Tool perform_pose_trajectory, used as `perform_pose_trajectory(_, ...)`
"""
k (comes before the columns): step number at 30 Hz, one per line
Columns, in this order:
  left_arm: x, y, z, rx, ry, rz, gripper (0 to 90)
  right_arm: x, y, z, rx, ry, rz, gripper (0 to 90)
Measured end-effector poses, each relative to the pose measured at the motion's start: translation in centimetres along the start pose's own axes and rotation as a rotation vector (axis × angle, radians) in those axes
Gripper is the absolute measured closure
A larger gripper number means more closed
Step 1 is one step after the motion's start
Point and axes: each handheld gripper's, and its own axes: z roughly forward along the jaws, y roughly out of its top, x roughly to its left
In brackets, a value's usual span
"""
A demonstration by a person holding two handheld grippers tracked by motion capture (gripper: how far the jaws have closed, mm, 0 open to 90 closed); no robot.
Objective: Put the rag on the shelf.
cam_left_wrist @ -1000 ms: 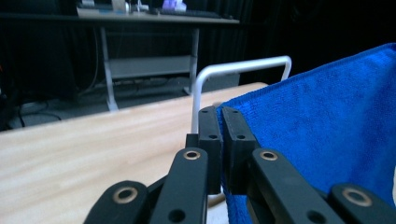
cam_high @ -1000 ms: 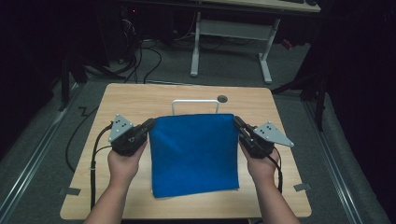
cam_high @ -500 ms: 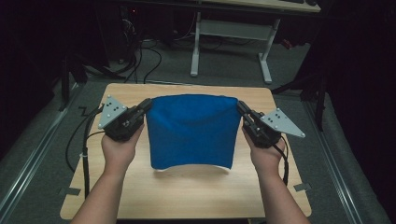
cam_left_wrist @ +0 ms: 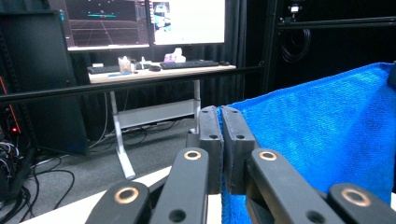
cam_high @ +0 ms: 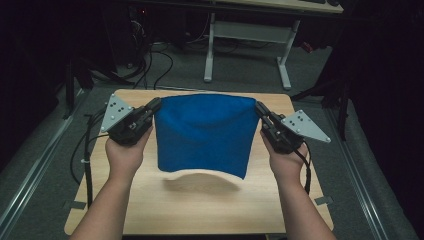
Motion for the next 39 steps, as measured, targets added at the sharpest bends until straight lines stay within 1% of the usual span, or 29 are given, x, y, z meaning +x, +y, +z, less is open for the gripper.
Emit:
perform_pose_trajectory(4,0.2,0.3,0.3,0.004,-0.008,-0.003,88.0,-0.3,0.4,0.1,0.002,-0.003,0.006,88.6)
perform_pose_trajectory(6,0.4,0.5,0.5,0.015,-0.007,0.006,88.0,-0.5,0.5,0.2,0.010,-0.002,0.012,88.6)
perform_pose_trajectory(7,0.5,0.6,0.6,0.018,-0.006,0.010,88.0,-0.6,0.6,0.4,0.012,-0.004,0.003,88.6)
perform_pose_trajectory(10,1.1,0.7,1.5,0.034,-0.003,0.004,88.0,-1.0,0.9,0.8,0.020,-0.011,0.005,88.6)
perform_pose_trajectory(12,1.6,0.4,2.3,0.043,0.013,0.008,87.9,-1.4,1.0,1.3,0.020,-0.014,0.022,88.6)
perform_pose_trajectory(14,2.2,0.1,3.0,0.048,0.013,0.000,88.0,-1.8,0.9,1.9,0.020,-0.013,0.037,88.7)
perform_pose_trajectory(20,3.6,-0.5,5.5,0.085,0.042,-0.002,88.0,-2.7,0.9,4.0,0.034,-0.025,0.045,88.6)
perform_pose_trajectory(24,4.0,-0.3,7.4,0.100,0.058,0.033,88.0,-3.6,0.9,5.4,0.042,-0.035,0.065,88.7)
perform_pose_trajectory(26,4.2,-0.2,8.3,0.105,0.067,0.045,87.9,-4.1,0.8,6.2,0.054,-0.047,0.059,88.7)
perform_pose_trajectory(27,4.4,-0.1,8.8,0.109,0.072,0.049,88.0,-4.4,0.7,6.5,0.052,-0.049,0.065,88.7)
perform_pose_trajectory(30,4.8,0.1,9.8,0.108,0.081,0.050,87.9,-5.3,0.5,7.7,0.073,-0.061,0.063,88.7)
perform_pose_trajectory(32,5.2,0.2,10.3,0.104,0.082,0.042,87.9,-5.9,0.3,8.4,0.082,-0.068,0.068,88.7)
perform_pose_trajectory(34,5.4,0.2,10.8,0.109,0.086,0.045,87.9,-6.4,0.0,9.0,0.091,-0.066,0.085,88.7)
perform_pose_trajectory(35,5.5,0.2,11.0,0.106,0.089,0.047,87.8,-6.6,-0.3,9.4,0.094,-0.068,0.085,88.7)
perform_pose_trajectory(39,6.1,-0.1,12.3,0.141,0.102,0.051,87.8,-7.1,-1.3,10.7,0.116,-0.081,0.094,88.8)
